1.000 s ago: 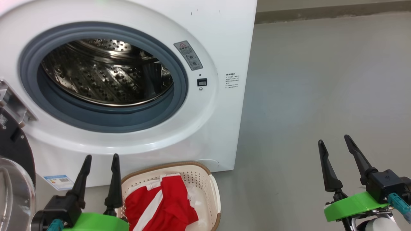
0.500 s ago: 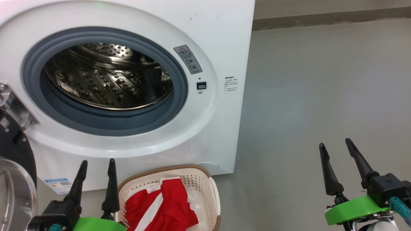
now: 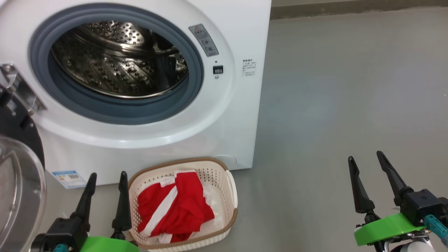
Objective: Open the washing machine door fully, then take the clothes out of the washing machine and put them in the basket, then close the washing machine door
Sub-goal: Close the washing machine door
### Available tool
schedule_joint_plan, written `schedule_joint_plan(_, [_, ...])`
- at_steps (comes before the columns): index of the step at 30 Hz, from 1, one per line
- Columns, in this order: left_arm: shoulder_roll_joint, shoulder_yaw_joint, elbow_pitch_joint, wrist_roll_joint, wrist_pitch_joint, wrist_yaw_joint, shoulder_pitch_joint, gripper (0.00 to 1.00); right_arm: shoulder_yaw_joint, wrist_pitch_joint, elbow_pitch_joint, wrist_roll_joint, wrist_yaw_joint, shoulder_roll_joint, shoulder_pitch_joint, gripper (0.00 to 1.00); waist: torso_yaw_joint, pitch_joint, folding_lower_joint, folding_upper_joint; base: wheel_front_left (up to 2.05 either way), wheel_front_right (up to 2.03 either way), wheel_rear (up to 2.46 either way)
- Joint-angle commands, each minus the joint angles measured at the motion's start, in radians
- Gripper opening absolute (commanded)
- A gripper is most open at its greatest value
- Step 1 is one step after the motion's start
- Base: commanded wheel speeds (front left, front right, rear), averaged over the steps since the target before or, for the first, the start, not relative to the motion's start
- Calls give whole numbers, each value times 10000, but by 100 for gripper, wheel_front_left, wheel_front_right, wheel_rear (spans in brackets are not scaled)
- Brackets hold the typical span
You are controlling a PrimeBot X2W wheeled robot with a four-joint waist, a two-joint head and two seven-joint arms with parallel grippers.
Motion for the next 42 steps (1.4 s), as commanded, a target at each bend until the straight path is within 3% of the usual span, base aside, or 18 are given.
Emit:
schedule_joint_plan(1, [128,320,-312,38,-91,-13,-228,100,214,-63,-223,76,48,-82,-201,100,4,39,0,0,-127,127,0])
schedule_joint_plan(17, [69,275,-489,70,-91,-143,-347,100,232,-63,-278,142,48,-82,-349,100,132,380,0,0,-33,33,0])
schedule_joint_plan(26, [15,143,-458,154,-91,65,-399,100,217,-63,-287,123,48,-82,-354,100,361,376,0,0,0,0,0])
schedule_joint_plan(42, [-38,178,-924,149,-83,688,-284,100,381,-63,-485,-33,48,-81,-241,100,1711,146,0,0,0,0,0])
